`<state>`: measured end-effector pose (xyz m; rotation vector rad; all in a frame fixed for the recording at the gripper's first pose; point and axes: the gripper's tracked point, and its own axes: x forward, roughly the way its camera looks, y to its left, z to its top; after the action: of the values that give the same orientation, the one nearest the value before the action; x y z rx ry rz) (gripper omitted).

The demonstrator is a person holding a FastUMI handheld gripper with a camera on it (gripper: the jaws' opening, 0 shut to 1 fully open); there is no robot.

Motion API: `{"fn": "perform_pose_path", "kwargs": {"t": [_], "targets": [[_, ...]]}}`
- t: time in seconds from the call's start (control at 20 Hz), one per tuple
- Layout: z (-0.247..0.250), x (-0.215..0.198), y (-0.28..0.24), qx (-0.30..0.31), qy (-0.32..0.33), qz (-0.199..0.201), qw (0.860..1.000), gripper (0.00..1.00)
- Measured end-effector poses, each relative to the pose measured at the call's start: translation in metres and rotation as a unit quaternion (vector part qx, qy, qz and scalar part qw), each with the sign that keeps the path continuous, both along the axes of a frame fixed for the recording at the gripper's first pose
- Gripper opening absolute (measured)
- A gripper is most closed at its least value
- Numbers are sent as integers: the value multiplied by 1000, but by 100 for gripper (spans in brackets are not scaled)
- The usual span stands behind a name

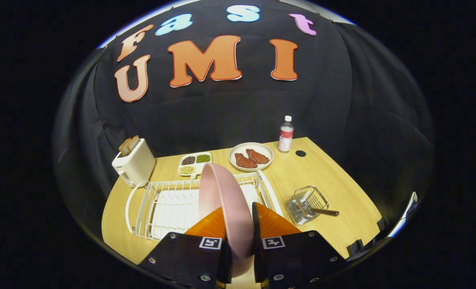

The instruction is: Take the plate from the dish rack, then take the spoon from the basket and place it into the plate.

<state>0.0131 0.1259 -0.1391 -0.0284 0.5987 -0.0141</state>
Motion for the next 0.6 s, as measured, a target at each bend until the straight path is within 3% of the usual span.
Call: {"fn": "perform_pose_path", "kwargs": {"t": [0.6], "targets": [[-87, -132, -15, 117, 78, -37, 989, 22]]}}
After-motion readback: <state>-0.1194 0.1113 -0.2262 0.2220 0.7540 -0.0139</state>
